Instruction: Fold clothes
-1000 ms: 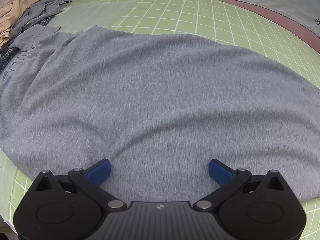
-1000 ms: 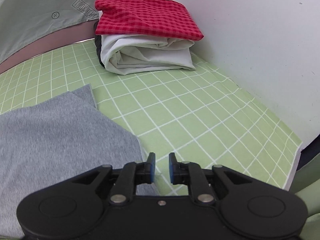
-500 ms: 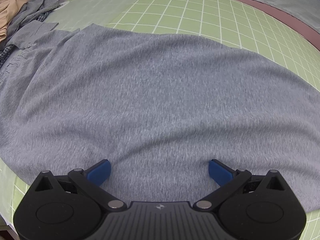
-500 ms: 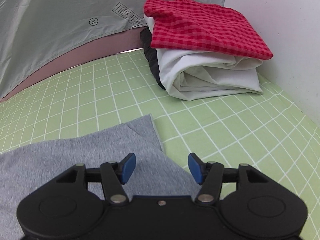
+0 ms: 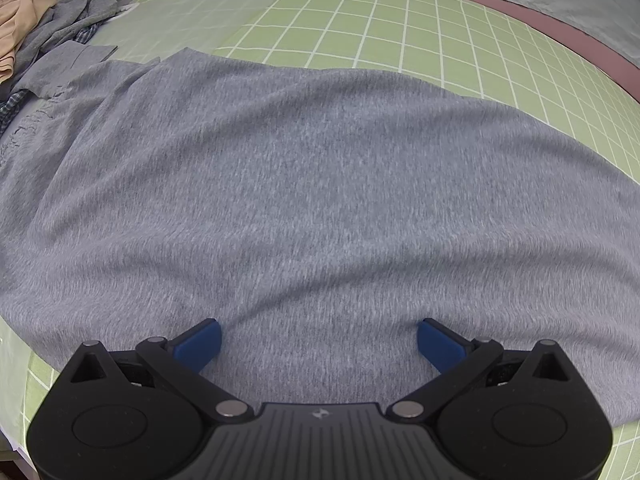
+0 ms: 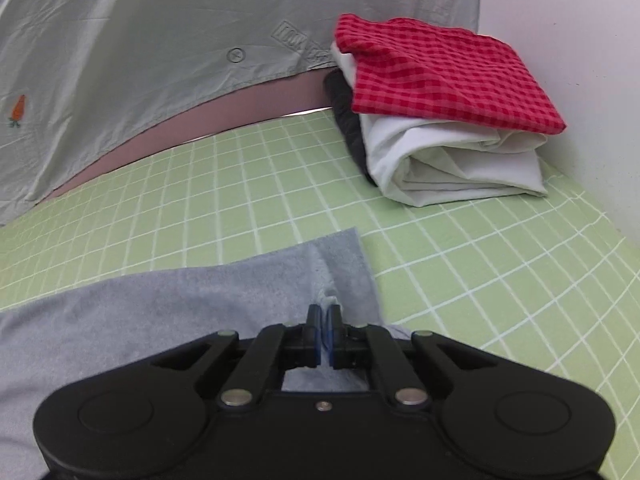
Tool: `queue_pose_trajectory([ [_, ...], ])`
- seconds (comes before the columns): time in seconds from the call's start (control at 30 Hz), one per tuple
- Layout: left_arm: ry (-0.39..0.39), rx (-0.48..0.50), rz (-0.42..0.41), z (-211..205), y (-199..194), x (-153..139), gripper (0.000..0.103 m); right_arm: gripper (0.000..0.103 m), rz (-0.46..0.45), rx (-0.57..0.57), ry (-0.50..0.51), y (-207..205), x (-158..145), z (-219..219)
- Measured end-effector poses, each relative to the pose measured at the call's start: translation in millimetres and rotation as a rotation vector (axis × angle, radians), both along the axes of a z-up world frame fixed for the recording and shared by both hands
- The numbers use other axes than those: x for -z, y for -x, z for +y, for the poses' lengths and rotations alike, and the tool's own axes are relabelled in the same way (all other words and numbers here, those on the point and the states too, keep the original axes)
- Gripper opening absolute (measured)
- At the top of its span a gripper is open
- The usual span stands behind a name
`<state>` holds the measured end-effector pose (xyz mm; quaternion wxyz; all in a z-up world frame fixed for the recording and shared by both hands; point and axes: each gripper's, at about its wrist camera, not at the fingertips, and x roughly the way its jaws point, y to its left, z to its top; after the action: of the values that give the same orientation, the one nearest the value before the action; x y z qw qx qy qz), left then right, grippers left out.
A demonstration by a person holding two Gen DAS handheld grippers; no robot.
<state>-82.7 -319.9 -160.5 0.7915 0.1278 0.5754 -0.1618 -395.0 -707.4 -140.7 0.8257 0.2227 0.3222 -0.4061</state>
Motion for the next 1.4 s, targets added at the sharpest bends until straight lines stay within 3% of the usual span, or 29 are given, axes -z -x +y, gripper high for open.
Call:
queue_pose_trajectory([
  [0.17,0.002,0.005,-0.003,0.0,0.1,0.3,0.103,0.005,0.082,-0.141,-0.078,-27.8,28.0,38.0],
  [0.23,0.002,0.005,-0.004,-0.4,0.4,0.5,0.103,0.011,0.089,-0.155,-0.080,-31.3,30.6,46.7],
  [0.33,0.002,0.004,-0.005,-1.2,0.7,0.5,0.103,0.022,0.001,-0.119,-0.084,-23.8,15.5,44.2],
  [0.47,0.003,0.003,-0.006,-0.7,0.6,0.2,0.103,0.023,-0.101,-0.013,-0.071,-9.7,-1.7,27.8],
  [0.67,0.004,0.003,-0.008,0.3,0.5,0.1,0.103,0.034,-0.035,0.003,-0.133,-19.4,22.6,3.7],
  [0.73,0.004,0.002,-0.008,0.6,0.5,0.2,0.103,0.031,-0.051,-0.014,-0.141,-20.5,24.6,-1.1],
  [0.77,0.004,0.002,-0.008,0.6,0.4,0.3,0.103,0.017,-0.052,-0.029,-0.125,-21.0,21.5,-4.5],
  [0.83,0.004,0.001,-0.007,0.7,0.0,0.4,0.103,0.002,-0.053,-0.058,-0.092,-22.0,15.5,-11.3],
  [0.97,0.004,0.001,-0.007,0.8,-0.2,0.3,0.103,0.001,-0.033,-0.058,0.018,-17.5,-4.1,-42.5],
  [1.1,0.005,0.002,-0.010,1.6,-0.4,0.2,0.103,0.002,-0.022,0.072,0.165,-1.1,-28.2,-83.2],
  [1.13,0.006,0.002,-0.011,1.8,-0.5,0.2,0.103,0.005,-0.013,0.105,0.189,2.4,-32.3,-87.7],
  [1.23,0.008,-0.001,-0.016,1.7,-0.3,0.2,0.103,0.039,0.017,0.182,0.250,12.6,-41.3,-92.6],
  [1.4,0.009,-0.001,-0.019,1.3,0.6,-0.7,0.103,0.040,0.085,0.159,0.210,20.1,-25.0,-57.9],
])
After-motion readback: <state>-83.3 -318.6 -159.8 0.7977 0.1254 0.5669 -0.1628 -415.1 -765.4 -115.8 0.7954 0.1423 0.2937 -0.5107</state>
